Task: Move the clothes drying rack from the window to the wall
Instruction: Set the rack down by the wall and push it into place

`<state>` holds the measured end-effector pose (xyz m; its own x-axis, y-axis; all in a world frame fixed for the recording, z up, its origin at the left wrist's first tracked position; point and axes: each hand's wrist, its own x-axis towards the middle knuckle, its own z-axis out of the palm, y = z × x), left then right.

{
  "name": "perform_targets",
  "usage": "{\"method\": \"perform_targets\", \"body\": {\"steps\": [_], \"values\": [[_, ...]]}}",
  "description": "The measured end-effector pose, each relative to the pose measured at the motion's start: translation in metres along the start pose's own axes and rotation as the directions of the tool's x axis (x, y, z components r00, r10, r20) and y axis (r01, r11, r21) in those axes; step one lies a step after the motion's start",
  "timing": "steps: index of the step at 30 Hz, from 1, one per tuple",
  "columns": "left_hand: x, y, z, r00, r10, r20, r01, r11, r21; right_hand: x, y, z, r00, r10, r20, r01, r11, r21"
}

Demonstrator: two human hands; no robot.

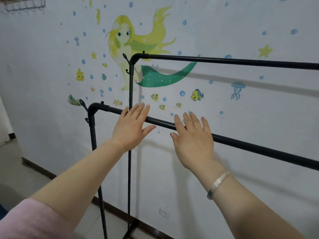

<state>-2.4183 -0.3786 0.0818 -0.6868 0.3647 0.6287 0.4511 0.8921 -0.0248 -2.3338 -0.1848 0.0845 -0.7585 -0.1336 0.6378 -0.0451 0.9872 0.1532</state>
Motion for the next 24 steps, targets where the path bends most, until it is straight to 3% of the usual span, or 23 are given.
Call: {"method": "perform_targets", "body": {"steps": [5,11,17,21,24], "values": [[0.006,0.102,-0.009,0.945,0.327,-0.017,-0.327,0.941,-0.083,-0.057,0.068,-0.029,0.991,0.122,-0.064,-0.124,0.991,-0.041],[0.008,0.243,-0.015,0.825,0.557,-0.100,-0.565,0.809,-0.162,-0.137,0.169,-0.075,0.945,0.320,-0.065,-0.326,0.929,-0.177],[0.007,0.372,-0.026,0.735,0.664,-0.137,-0.675,0.698,-0.240,-0.212,0.273,-0.122,0.868,0.494,-0.040,-0.466,0.787,-0.405],[0.013,0.432,-0.034,0.744,0.653,-0.138,-0.665,0.707,-0.241,-0.245,0.326,-0.148,0.813,0.583,-0.009,-0.520,0.717,-0.464],[0.018,0.467,-0.036,0.781,0.613,-0.117,-0.620,0.741,-0.256,-0.259,0.357,-0.157,0.810,0.587,0.013,-0.510,0.714,-0.481]]}}
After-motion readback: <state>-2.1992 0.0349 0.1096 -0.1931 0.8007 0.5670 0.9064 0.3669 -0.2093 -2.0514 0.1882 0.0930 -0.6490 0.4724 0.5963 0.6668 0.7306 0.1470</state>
